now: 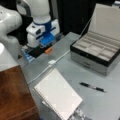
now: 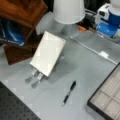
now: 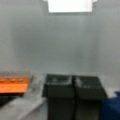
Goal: Turn off the lamps. Pick up the book. Place the book on the shelf position.
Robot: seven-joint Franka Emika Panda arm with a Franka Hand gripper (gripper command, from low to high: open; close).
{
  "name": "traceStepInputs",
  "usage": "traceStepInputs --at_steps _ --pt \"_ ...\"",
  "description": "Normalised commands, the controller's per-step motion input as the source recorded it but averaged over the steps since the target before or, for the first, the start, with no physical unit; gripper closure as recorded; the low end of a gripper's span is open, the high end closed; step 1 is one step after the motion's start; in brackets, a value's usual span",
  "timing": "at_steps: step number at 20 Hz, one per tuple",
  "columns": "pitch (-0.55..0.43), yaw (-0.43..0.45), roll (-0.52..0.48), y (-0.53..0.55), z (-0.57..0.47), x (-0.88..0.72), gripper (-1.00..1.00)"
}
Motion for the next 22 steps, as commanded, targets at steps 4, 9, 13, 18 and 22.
traceStepInputs --at_steps 4,9,13,18,22 --pt "0.114 0.087 0.011 -0.01 0.17 0.06 -1.0" --pt "0.125 0.086 0.021 -0.03 0.18 0.08 -1.0" --pt "0.151 0.091 0.029 -0.08 0.2 0.13 -1.0" --pt "0.18 0.114 -0.005 -0.14 0.26 0.19 -1.0" --pt "0.216 0.153 -0.054 -0.2 0.36 0.31 -1.0"
